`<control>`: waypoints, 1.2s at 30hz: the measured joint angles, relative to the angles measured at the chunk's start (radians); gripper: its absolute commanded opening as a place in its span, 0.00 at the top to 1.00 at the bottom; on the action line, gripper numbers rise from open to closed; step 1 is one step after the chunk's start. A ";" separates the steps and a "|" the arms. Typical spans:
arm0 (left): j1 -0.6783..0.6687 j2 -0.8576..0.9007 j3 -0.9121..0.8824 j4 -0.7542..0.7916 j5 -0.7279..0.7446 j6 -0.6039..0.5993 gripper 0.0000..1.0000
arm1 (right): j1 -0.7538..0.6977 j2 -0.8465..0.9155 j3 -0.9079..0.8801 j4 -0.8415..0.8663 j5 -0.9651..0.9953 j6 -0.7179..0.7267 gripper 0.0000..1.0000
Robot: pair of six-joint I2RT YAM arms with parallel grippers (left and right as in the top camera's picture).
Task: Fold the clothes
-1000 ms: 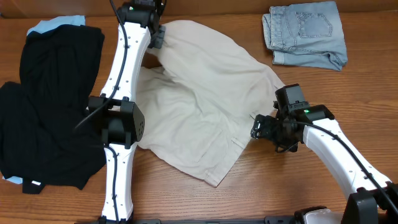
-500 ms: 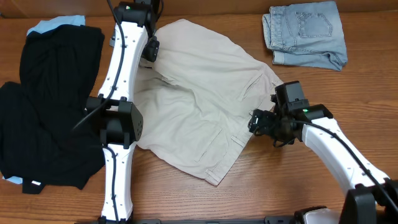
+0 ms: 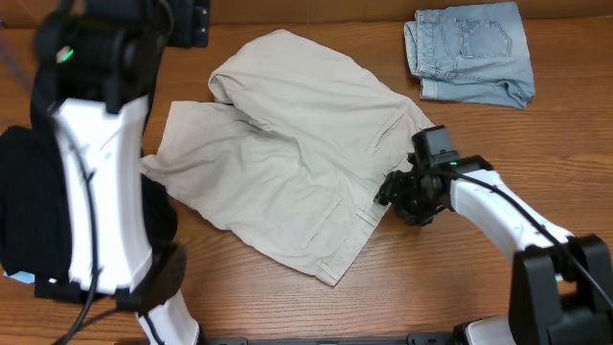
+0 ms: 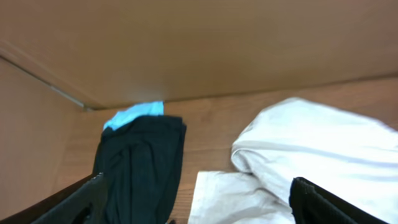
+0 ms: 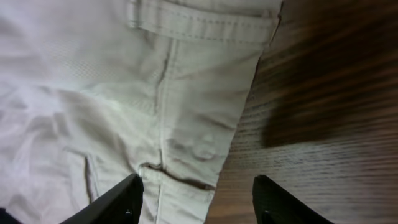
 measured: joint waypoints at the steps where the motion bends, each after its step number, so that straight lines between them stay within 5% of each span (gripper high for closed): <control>1: 0.000 -0.020 0.002 -0.006 0.012 -0.003 0.02 | 0.008 0.018 0.000 0.008 -0.002 0.022 0.43; 5: 0.000 -0.035 0.002 -0.048 0.071 -0.009 0.02 | 0.045 0.089 0.002 0.045 -0.014 0.093 0.54; 10: 0.002 -0.013 -0.009 -0.113 0.097 -0.010 0.02 | 0.057 0.108 0.004 0.082 -0.025 0.133 0.95; 16: 0.012 -0.012 -0.010 -0.144 0.104 -0.010 0.01 | 0.029 0.119 0.005 0.053 -0.029 0.115 0.96; 24: 0.035 -0.012 -0.010 -0.164 0.111 -0.010 0.00 | -0.225 0.113 0.060 -0.335 0.139 -0.077 0.96; 29: 0.040 -0.002 -0.010 -0.166 0.118 -0.010 0.00 | -0.434 0.101 0.142 -0.472 0.231 -0.182 0.78; 36: 0.040 0.108 -0.010 -0.165 0.173 -0.009 0.03 | -0.587 0.101 0.345 -0.560 0.176 -0.279 0.25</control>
